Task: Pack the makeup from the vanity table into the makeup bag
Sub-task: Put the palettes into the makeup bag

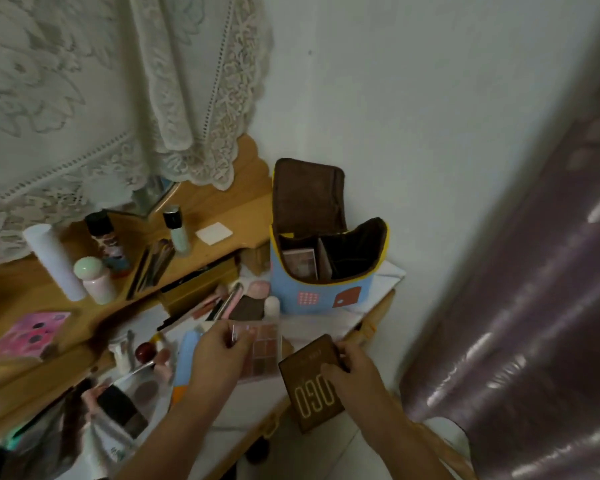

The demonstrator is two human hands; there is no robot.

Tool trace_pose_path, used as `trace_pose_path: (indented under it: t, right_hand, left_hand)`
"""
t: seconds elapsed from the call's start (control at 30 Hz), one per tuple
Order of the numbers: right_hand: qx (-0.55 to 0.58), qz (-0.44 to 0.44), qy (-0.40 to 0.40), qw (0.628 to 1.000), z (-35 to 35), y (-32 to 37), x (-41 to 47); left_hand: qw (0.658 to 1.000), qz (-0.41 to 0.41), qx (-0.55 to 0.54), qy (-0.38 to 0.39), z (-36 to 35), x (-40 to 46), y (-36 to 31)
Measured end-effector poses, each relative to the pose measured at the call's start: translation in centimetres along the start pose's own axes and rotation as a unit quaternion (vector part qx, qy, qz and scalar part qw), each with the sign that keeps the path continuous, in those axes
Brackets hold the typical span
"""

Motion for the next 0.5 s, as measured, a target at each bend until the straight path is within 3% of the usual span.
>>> trace_pose_path:
  t: [0.13,0.5]
  right_hand:
    - [-0.012,0.017,-0.01,1.0,1.6,2.5,4.6]
    - [-0.007,0.067,-0.049,0.997,5.2,8.9,16.8]
  left_hand:
    - [0.999,-0.036,-0.007,0.002,-2.4,5.0,-2.6]
    - [0.999,-0.031,-0.022,0.018,-6.9,15.5,-6.4]
Point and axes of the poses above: each hand's wrist, its own x-axis towards the middle knuckle, its own z-axis out of the back of the hand, y = z × x, the point moved 10 cm from there along x, towards the middle knuckle
